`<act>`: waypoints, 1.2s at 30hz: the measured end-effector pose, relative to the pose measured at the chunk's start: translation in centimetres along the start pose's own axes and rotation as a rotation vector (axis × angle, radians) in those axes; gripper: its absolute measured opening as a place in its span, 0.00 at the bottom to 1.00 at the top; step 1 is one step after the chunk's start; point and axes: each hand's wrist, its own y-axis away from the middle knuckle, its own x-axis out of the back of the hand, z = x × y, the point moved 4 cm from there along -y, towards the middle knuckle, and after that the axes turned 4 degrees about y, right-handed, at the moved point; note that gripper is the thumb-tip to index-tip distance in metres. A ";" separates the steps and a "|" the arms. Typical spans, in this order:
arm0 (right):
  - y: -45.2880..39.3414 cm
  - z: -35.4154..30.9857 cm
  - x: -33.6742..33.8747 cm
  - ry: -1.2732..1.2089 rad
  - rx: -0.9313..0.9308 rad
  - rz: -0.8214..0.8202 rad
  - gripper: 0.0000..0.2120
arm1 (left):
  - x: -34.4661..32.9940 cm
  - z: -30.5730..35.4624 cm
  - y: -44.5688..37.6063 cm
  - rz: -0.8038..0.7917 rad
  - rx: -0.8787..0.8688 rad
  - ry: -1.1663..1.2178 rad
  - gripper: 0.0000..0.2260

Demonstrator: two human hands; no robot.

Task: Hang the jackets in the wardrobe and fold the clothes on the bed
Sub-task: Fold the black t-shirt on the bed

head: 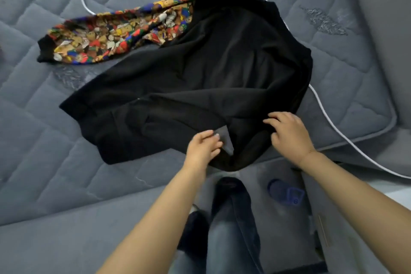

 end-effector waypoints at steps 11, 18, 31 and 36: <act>-5.5 -7.5 -4.5 0.118 -0.010 -0.139 0.38 | 8.5 8.3 -3.2 0.493 -0.375 -1.831 0.19; 0.9 -1.6 -2.1 0.140 0.534 -0.077 0.31 | 10.4 -0.3 1.9 0.170 0.113 -1.156 0.31; 3.9 -0.1 -5.1 0.130 0.393 -0.315 0.29 | 5.7 -1.5 -0.4 0.416 -0.006 0.151 0.60; 2.9 -4.6 -6.4 0.005 0.326 -0.378 0.29 | 3.1 -0.5 -3.2 0.711 0.133 -0.334 0.44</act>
